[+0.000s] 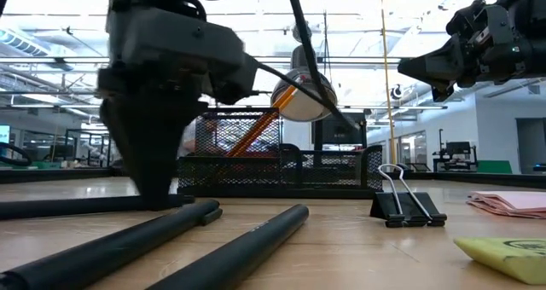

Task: Pick and place office supplies into organizer
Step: Put the black pen into the black desk organizer

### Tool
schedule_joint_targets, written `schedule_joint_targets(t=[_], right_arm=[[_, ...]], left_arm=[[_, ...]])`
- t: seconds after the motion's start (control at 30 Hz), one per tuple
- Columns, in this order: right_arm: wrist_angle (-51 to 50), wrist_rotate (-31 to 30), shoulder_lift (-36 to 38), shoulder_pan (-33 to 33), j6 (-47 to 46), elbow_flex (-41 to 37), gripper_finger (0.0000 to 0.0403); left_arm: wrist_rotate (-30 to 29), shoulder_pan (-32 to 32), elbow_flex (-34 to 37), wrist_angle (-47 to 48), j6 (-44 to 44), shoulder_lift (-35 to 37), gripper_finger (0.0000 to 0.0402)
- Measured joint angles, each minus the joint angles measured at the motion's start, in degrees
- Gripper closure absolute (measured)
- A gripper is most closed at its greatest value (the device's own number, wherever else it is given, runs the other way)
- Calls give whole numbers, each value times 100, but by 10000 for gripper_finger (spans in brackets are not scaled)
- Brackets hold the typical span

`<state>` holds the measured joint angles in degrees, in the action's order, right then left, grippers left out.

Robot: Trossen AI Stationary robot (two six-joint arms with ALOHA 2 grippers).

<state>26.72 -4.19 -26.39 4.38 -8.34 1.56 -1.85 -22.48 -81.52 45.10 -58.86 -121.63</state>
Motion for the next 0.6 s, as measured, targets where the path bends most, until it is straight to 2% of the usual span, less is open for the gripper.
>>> schedule_joint_targets(t=[0.27,0.4,0.6], right_arm=[[-18,0,2,0,0,0,394],[-50,2,2,0,0,0,394],[-87,1,1,0,0,-1,394]], left_arm=[[-526,-89,-20,-106,526,36,373],[-771,-135,-22,-180,771,296,372],[-1838,-240,-28,-256,1206,1096,372]])
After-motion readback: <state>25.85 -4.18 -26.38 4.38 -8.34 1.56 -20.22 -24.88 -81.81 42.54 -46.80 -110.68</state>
